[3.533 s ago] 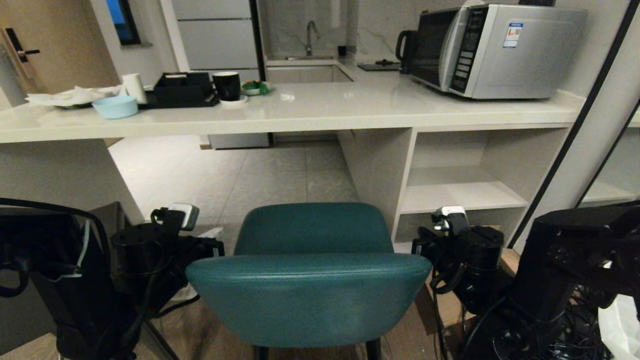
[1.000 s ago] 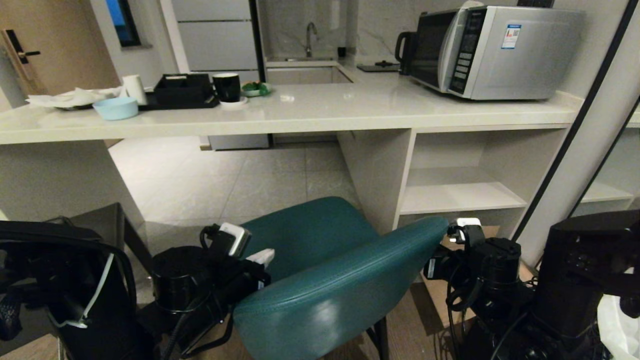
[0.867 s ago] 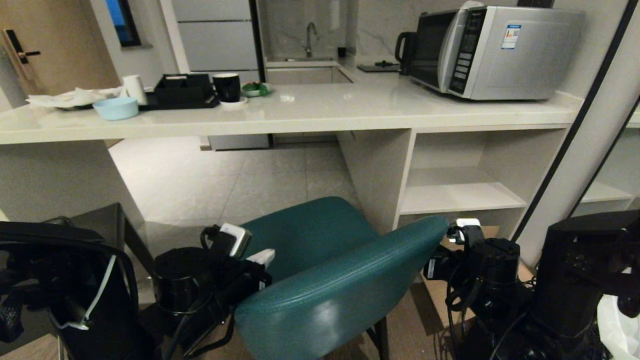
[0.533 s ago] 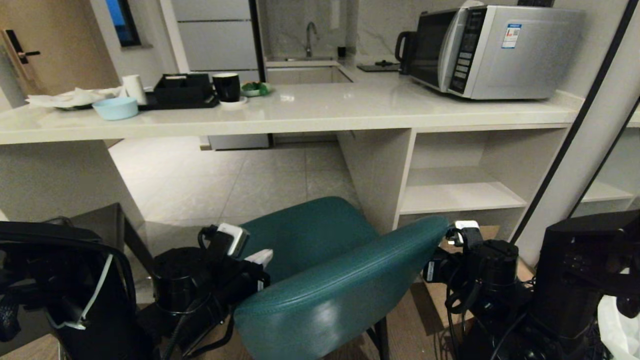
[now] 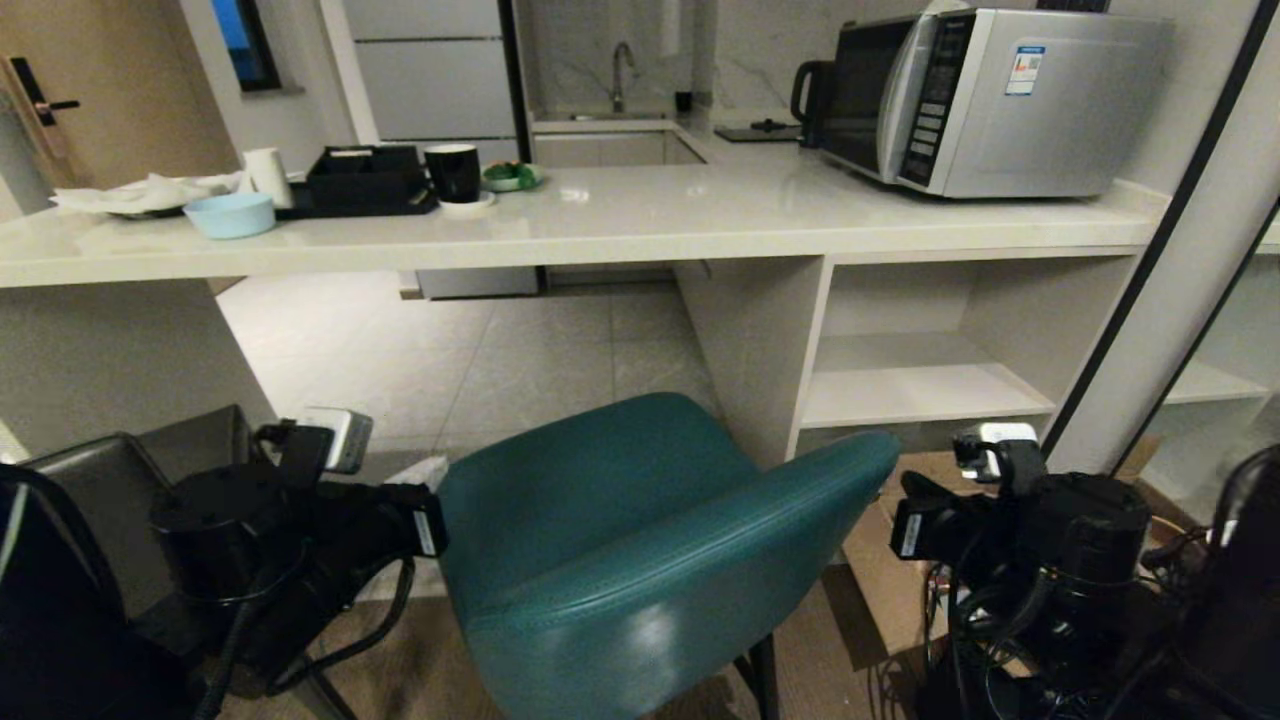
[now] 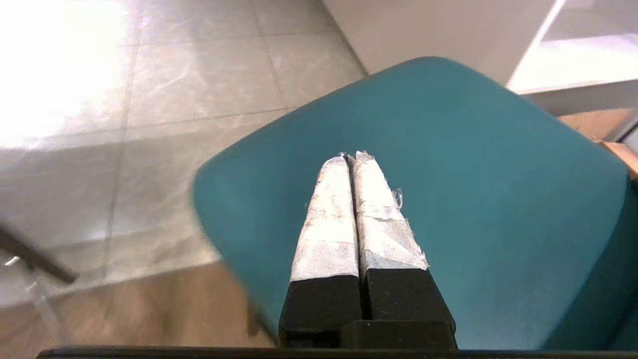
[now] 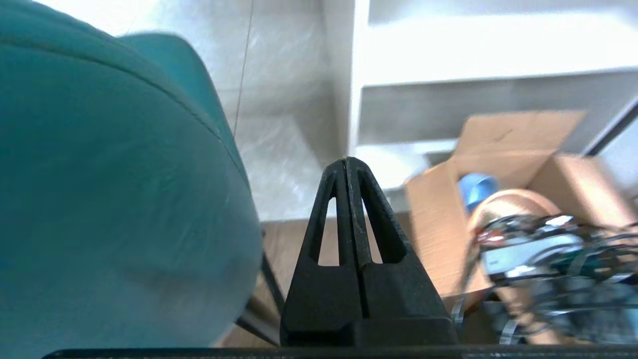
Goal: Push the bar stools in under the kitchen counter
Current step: Pull the blue chair out from under the dining table, then push the gray chair back under the dining table
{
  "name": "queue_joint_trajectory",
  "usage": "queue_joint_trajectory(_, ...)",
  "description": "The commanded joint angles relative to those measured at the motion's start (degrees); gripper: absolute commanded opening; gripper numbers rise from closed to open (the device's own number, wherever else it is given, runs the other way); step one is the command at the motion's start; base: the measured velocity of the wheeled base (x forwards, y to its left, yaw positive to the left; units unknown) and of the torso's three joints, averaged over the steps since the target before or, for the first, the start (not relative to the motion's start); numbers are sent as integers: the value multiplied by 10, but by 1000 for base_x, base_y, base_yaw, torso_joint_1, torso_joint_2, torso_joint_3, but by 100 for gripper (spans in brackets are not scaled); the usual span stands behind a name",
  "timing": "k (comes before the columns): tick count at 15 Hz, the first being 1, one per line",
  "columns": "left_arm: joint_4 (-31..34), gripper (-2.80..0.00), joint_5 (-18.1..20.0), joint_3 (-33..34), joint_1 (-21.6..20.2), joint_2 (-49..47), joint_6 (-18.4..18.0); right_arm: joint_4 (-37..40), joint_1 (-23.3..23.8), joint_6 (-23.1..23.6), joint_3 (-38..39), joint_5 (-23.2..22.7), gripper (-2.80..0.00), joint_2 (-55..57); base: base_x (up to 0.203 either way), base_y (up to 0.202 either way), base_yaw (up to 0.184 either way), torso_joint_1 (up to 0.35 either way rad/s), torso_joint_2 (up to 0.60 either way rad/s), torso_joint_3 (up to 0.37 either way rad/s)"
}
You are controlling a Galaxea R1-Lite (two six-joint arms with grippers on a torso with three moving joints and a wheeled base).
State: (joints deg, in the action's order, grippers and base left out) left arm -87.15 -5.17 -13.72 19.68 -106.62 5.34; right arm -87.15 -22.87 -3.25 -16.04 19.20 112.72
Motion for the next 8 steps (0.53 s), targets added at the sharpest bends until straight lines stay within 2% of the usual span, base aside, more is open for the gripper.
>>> queue_joint_trajectory(1,-5,-280,-1,41,-3,61,1,-5,0,10,42,8,-280,-89,0,0,0,0,0,0)
queue_joint_trajectory(4,-5,-280,-5,94,-8,143,-1,3,11,26,106,17,-280,-203,0,0,0,0,0,0)
queue_joint_trajectory(8,-5,-280,-37,145,-29,238,-22,95,32,41,152,21,-280,-370,0,0,0,0,0,0)
